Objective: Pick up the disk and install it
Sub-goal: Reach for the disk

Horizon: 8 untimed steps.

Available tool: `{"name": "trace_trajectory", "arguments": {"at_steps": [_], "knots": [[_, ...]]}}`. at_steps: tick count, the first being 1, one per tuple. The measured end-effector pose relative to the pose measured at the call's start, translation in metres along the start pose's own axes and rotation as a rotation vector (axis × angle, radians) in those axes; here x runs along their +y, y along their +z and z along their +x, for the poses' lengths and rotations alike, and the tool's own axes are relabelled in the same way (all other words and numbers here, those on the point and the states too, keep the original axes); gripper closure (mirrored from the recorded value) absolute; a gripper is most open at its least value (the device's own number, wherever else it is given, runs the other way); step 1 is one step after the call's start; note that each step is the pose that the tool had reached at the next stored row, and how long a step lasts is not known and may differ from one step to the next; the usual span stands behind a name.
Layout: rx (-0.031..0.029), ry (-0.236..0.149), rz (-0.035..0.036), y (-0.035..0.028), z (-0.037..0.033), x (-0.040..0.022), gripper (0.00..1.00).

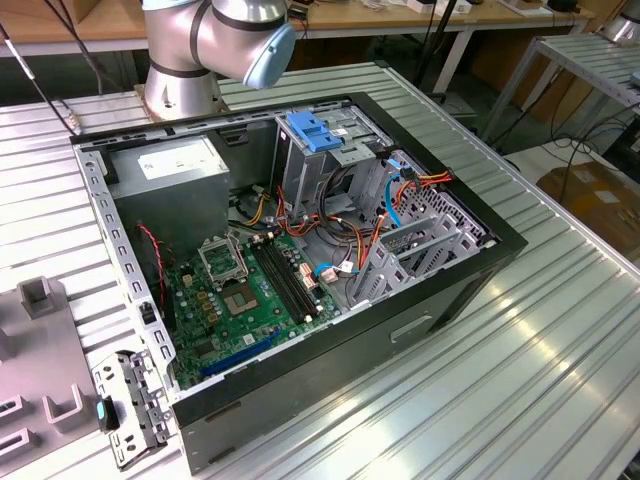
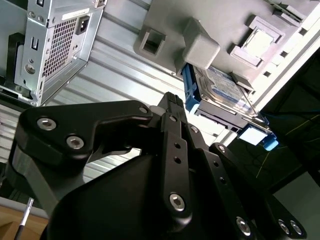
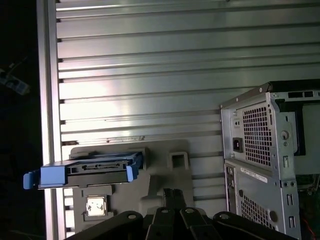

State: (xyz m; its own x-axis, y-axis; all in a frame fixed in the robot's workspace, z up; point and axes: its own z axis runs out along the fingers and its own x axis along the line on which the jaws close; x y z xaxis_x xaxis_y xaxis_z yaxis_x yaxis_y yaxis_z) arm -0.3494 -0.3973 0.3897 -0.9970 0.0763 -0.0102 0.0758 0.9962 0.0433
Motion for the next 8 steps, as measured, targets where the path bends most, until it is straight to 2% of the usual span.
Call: {"name": "trace_trajectory", "arguments": {"at_steps": [8], "knots": [[0.0011, 0.0, 0.0001, 0.0001, 0.0085, -0.0007, 0.89]]}}
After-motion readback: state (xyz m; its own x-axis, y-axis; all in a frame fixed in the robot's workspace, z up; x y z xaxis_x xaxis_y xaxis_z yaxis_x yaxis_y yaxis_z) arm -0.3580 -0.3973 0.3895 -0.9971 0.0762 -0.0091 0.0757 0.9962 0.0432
